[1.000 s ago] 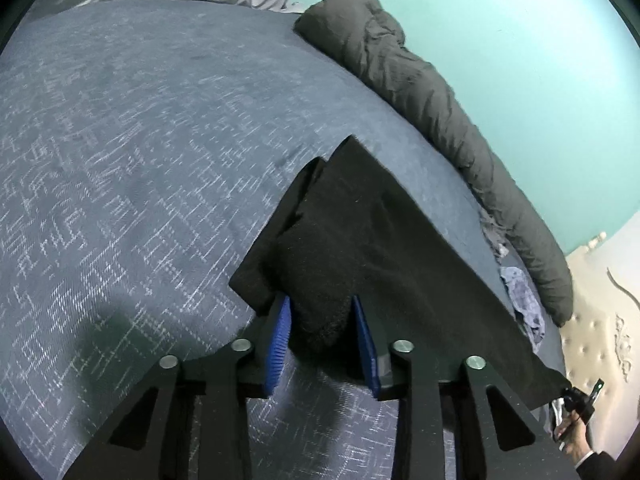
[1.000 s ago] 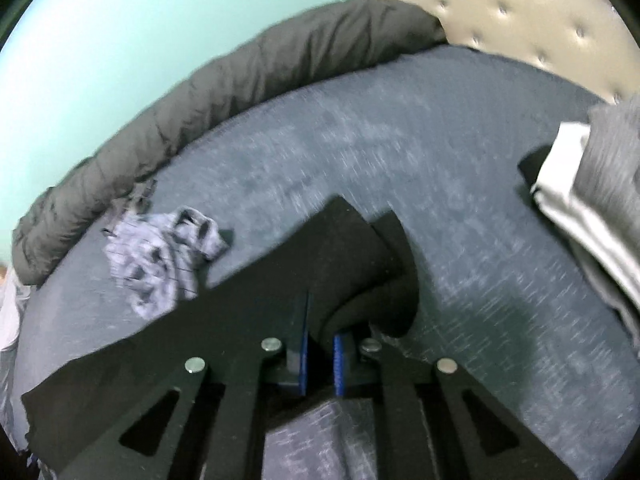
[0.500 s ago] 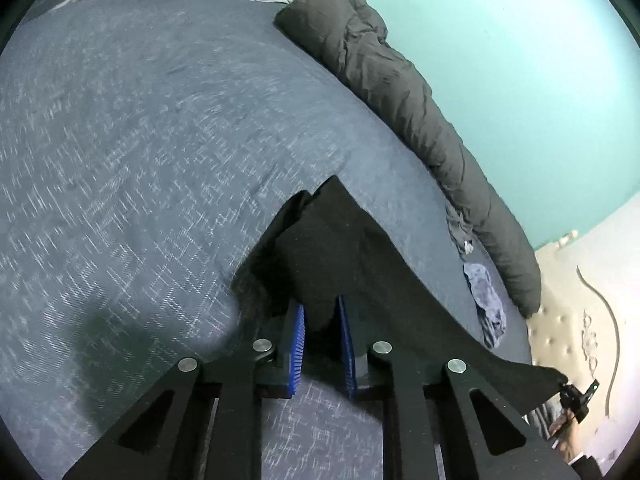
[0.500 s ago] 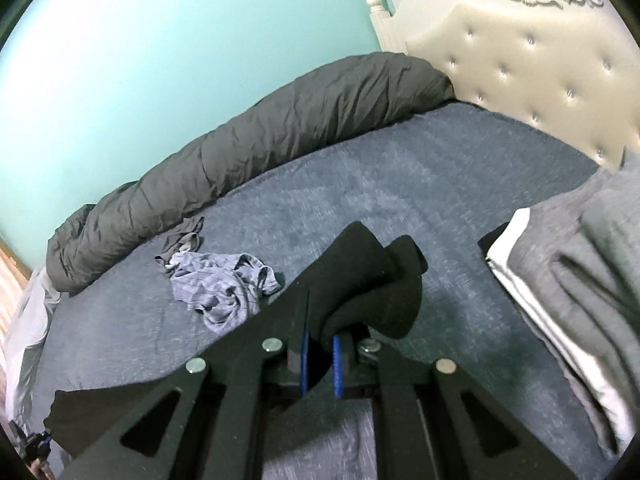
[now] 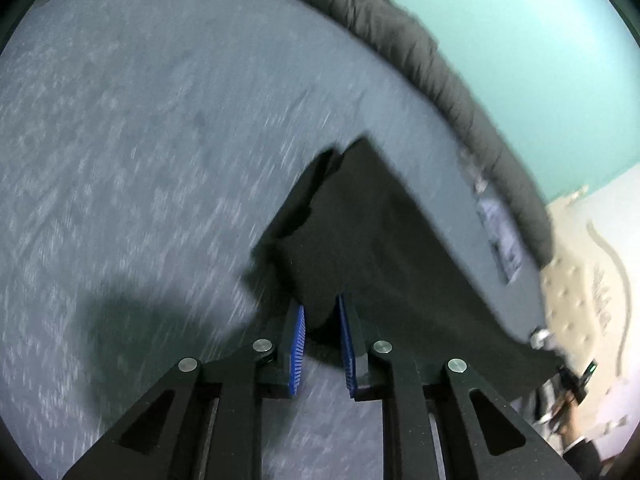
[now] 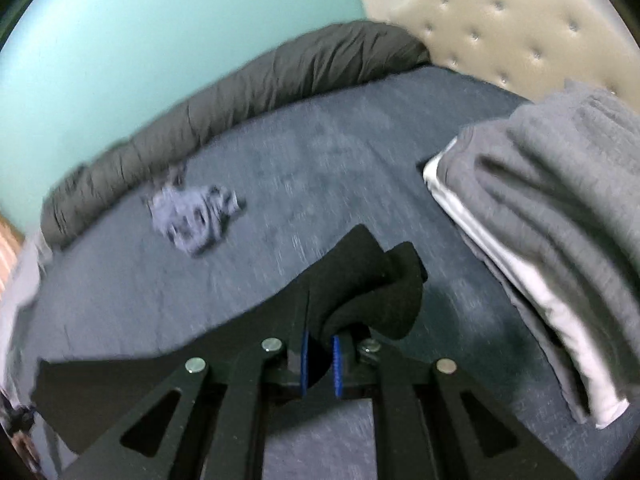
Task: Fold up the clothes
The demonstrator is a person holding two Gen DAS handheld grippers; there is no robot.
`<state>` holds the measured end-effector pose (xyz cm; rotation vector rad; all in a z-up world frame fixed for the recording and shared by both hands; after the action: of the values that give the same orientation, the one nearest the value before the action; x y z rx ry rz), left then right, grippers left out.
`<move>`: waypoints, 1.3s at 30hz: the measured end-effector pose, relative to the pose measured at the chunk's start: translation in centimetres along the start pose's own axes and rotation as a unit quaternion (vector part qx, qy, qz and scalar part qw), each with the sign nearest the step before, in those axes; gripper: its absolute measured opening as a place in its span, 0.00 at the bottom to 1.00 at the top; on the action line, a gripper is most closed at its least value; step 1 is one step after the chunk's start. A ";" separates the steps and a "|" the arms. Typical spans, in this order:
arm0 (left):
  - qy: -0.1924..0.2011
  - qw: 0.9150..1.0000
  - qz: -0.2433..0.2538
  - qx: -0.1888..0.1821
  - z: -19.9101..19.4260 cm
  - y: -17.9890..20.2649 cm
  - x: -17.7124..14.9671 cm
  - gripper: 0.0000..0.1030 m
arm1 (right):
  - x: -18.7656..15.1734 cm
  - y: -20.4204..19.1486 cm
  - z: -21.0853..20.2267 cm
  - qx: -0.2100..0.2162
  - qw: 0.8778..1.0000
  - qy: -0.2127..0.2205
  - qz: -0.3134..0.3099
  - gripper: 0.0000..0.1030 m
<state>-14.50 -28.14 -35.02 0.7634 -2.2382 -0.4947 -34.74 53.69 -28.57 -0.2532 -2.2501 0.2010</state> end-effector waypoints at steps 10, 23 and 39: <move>0.001 0.998 0.000 0.062 -2.8 -1.4 -0.7 0.43 | -1.7 0.3 -3.2 -0.057 0.998 0.027 -0.017 0.59; 0.020 0.996 0.078 0.049 -7.7 2.8 -1.4 0.43 | -2.2 -1.0 -8.8 -0.028 0.998 0.035 -0.041 0.65; 0.016 0.993 0.119 0.017 -10.3 7.6 -5.1 0.46 | -23.3 -26.1 -8.2 0.245 0.953 -0.136 -0.119 0.65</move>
<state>-6.96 -20.35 -26.50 0.5082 -2.2749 -0.3282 -16.87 23.15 -34.61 0.3287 -2.3873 0.6854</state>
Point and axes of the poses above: each gripper's, at about its wrist camera, not at the fingertips, and z roughly the way its jaws point, y to its right, x to its top, the point moved 9 cm from there along z, roughly the way its jaws point, and after that the axes turned 12 degrees about y, right-handed, at the moved point
